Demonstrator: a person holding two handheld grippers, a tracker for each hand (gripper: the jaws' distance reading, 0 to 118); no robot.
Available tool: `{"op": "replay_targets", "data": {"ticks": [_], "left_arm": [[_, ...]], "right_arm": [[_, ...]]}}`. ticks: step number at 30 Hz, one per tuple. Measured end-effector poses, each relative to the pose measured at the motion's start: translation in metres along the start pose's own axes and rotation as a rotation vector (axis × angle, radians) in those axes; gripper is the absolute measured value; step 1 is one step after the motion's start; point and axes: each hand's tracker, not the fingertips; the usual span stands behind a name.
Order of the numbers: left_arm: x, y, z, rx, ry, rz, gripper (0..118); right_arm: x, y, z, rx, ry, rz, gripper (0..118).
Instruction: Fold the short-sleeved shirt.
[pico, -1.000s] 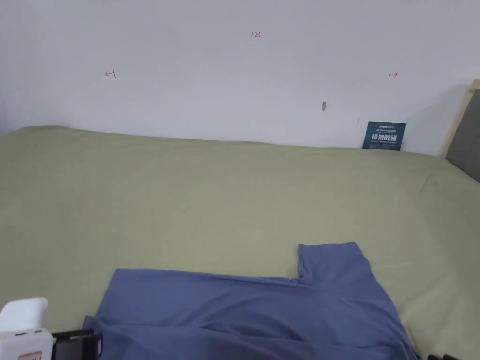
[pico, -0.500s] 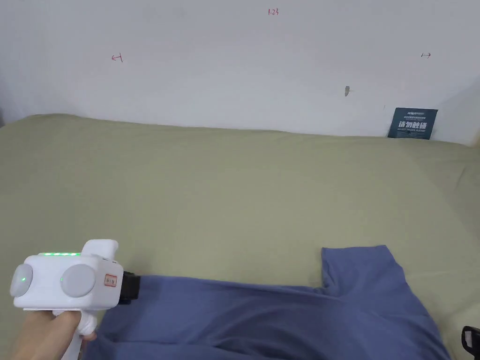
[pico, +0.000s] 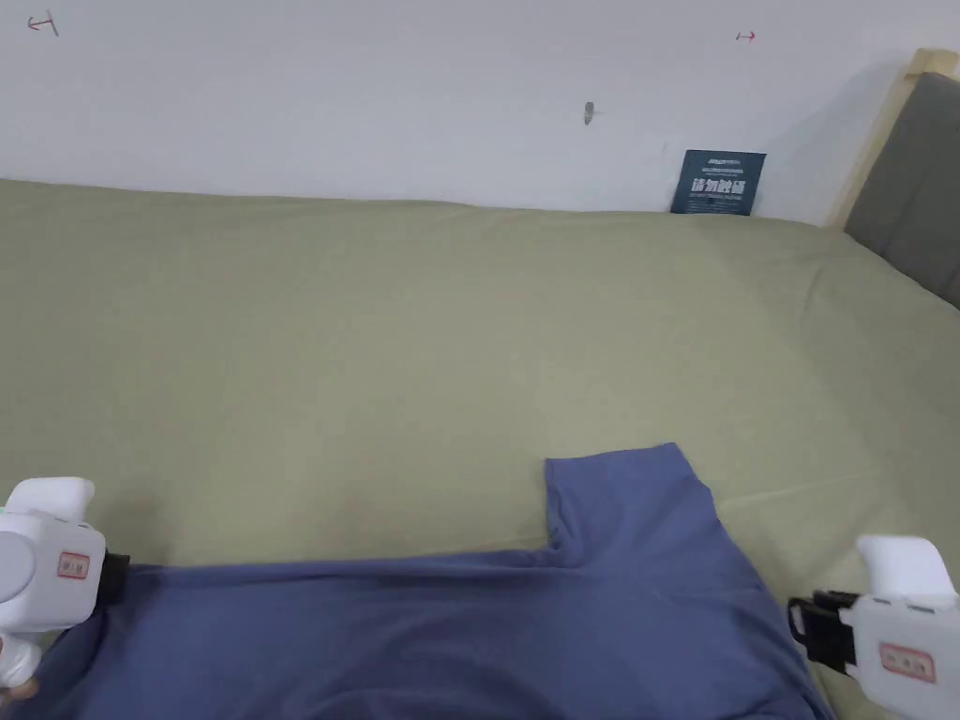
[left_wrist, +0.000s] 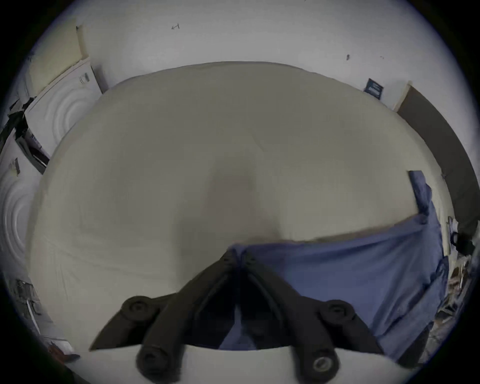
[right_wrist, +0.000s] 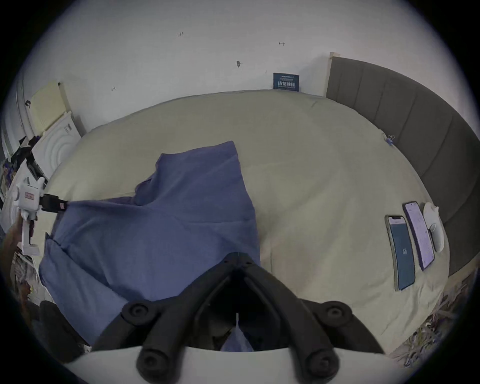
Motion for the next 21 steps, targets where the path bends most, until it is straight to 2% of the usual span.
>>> {"op": "replay_targets", "data": {"ticks": [1, 2, 3, 6, 9, 10, 13, 14, 15, 16, 17, 18, 20, 21], "left_arm": [[-0.005, 0.0, -0.006, -0.013, -0.005, -0.005, 0], [-0.005, -0.001, -0.008, -0.008, 0.007, -0.008, 0], [-0.005, -0.001, -0.009, -0.012, 0.02, -0.013, 0], [-0.008, 0.001, -0.013, -0.017, 0.01, 0.005, 0], [-0.008, 0.001, -0.015, -0.016, 0.012, -0.001, 0], [-0.008, 0.001, -0.015, -0.016, 0.014, -0.005, 0], [-0.01, 0.002, -0.017, -0.02, 0.009, 0.004, 0], [-0.011, 0.002, -0.016, -0.021, 0.007, 0.005, 0], [-0.011, 0.001, -0.013, -0.019, 0.005, 0.007, 0], [-0.012, 0.001, -0.01, -0.018, 0.003, 0.005, 0], [-0.014, 0.002, -0.006, -0.016, 0.0, 0.002, 0], [-0.015, 0.001, -0.001, -0.01, -0.001, 0.001, 0], [-0.019, -0.002, 0.013, 0.013, -0.015, 0.013, 0], [-0.02, -0.004, 0.022, 0.022, -0.023, 0.016, 0]], "right_arm": [[-0.001, 0.008, -0.005, -0.022, 0.052, -0.012, 18], [-0.001, 0.018, -0.014, -0.042, 0.061, -0.01, 56], [-0.001, 0.026, -0.022, -0.063, 0.082, -0.014, 68], [-0.004, 0.042, -0.051, -0.125, 0.081, 0.005, 67], [-0.007, 0.046, -0.079, -0.174, 0.029, 0.06, 67], [-0.007, 0.046, -0.088, -0.204, 0.03, 0.047, 68], [-0.001, 0.04, -0.095, -0.213, 0.043, 0.027, 65], [-0.003, 0.043, -0.086, -0.202, 0.031, 0.03, 45], [0.0, 0.043, -0.081, -0.191, 0.035, 0.048, 3], [0.001, 0.044, -0.074, -0.159, 0.051, 0.086, 3], [0.001, 0.046, -0.065, -0.135, 0.02, 0.126, 3], [-0.002, 0.046, -0.056, -0.091, -0.008, 0.118, 3], [0.008, 0.043, -0.036, -0.077, 0.081, 0.048, 3], [0.009, 0.04, -0.025, -0.052, 0.068, 0.045, 3]]}}
